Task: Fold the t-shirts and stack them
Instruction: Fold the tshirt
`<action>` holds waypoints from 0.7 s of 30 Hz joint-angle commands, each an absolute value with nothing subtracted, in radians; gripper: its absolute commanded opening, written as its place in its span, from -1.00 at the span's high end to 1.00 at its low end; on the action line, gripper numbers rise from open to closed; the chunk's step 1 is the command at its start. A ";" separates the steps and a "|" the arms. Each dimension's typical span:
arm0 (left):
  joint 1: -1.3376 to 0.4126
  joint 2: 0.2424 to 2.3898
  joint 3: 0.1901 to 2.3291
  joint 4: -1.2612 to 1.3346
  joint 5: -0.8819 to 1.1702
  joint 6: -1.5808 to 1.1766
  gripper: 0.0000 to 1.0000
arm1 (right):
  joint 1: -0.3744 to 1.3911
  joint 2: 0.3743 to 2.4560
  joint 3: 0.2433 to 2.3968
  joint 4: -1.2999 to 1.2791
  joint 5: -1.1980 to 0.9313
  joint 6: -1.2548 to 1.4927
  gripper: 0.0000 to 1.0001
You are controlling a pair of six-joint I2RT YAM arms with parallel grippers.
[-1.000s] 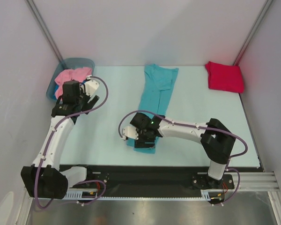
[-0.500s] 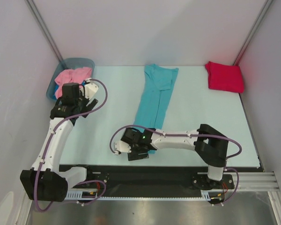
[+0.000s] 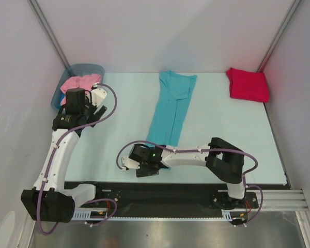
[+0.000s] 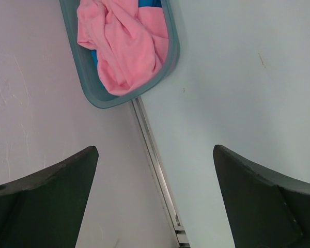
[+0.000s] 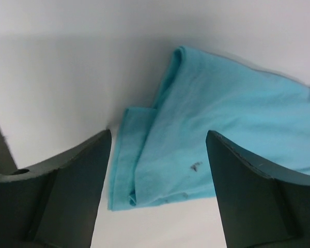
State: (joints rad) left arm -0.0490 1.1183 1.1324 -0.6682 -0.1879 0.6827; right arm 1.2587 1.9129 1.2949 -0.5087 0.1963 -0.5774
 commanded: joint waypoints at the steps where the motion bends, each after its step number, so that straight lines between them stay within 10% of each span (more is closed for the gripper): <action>1: -0.041 1.097 1.193 -0.673 -0.175 0.670 -1.00 | 1.241 1.931 1.287 -0.419 0.264 -0.563 -0.61; 21: -0.040 1.161 1.284 -0.664 -0.202 0.747 -1.00 | 1.158 1.939 1.232 -0.417 0.258 -0.476 -0.33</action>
State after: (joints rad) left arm -0.0490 1.1561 1.2404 -0.6785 -0.1856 0.7212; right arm 1.1687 1.9301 1.2675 -0.3725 0.2630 -0.4980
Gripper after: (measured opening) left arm 0.996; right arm 0.681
